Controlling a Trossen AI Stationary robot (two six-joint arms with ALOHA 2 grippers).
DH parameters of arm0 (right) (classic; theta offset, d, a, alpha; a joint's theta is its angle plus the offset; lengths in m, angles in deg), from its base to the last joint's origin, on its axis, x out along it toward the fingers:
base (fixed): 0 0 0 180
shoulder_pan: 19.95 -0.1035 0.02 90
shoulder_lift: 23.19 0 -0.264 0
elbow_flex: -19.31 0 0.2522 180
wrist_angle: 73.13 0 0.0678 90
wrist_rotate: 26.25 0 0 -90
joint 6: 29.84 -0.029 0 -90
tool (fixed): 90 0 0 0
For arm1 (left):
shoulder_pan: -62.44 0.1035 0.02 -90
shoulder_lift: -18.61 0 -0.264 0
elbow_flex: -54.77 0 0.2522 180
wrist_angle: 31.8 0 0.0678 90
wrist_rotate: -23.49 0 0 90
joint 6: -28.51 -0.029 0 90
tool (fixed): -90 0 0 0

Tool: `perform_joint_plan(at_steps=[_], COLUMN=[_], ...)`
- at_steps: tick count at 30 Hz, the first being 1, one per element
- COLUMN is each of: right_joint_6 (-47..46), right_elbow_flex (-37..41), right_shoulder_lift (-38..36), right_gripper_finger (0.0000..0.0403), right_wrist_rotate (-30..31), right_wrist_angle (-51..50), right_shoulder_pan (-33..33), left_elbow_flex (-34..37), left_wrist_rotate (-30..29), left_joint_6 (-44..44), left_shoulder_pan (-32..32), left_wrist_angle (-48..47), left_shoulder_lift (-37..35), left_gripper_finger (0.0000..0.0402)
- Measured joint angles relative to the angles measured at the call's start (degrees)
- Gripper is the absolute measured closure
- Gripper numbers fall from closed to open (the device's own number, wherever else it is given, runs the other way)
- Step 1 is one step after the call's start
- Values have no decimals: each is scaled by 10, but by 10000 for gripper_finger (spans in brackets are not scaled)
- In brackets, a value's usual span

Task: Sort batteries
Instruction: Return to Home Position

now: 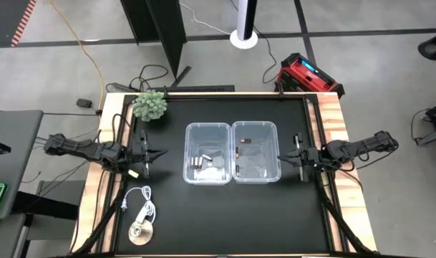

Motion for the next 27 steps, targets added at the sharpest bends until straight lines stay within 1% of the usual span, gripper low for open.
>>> perform_joint_plan(at_steps=[3, 13, 18, 25, 27], right_joint_6=[-3, 4, 1, -59, -64], right_elbow_flex=[0, 0, 0, 0, 0], right_shoulder_lift=[0, 0, 0, 0, 0], right_gripper_finger=[403, 402, 390, 376, 375], right_wrist_rotate=[0, 1, 1, 1, 1], right_wrist_angle=[-12, -15, -17, -23, -24], right_shoulder_pan=[4, 5, 5, 5, 5], left_elbow_flex=[-1, -4, -4, -3, -3], left_wrist_rotate=[-1, 7, 8, 9, 9], left_joint_6=[-11, -23, -11, -13, -10], left_shoulder_pan=[0, 0, 0, 0, 0], left_wrist_angle=[-15, -38, -38, -38, -38], left_shoulder_lift=[-25, -21, -21, -21, -21], left_gripper_finger=[401, 401, 401, 398, 398])
